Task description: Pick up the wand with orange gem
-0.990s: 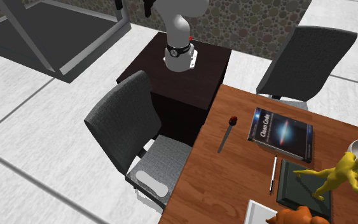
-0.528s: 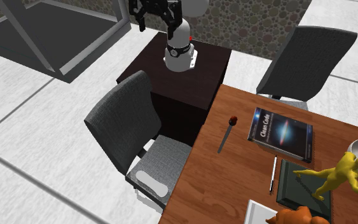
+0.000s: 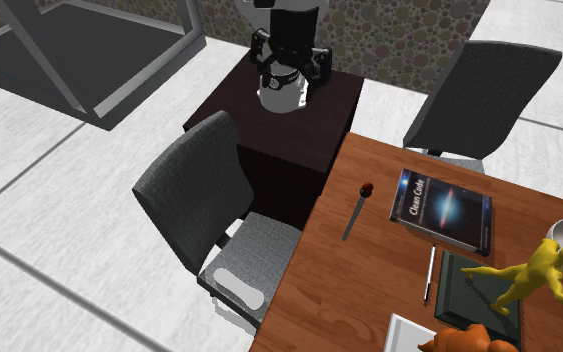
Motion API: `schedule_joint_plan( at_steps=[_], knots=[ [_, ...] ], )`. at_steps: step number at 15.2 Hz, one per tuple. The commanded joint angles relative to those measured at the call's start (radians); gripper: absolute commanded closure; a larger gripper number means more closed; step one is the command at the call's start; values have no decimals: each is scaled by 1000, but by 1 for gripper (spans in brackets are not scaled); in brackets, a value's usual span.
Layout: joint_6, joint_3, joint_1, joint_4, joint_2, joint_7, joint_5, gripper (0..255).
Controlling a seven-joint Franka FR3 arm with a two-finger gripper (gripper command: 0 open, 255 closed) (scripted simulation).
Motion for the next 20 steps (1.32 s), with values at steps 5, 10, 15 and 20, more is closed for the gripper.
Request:
schedule_joint_plan(
  at_steps=[5,10,15,20],
  knots=[
    [175,154,10,13,152,161,37,0],
    [313,296,-23,67,320,321,2,0],
    [427,455,-103,158,529,544,-151,0],
    [476,532,-143,237,716,767,-377,0]
  ],
)
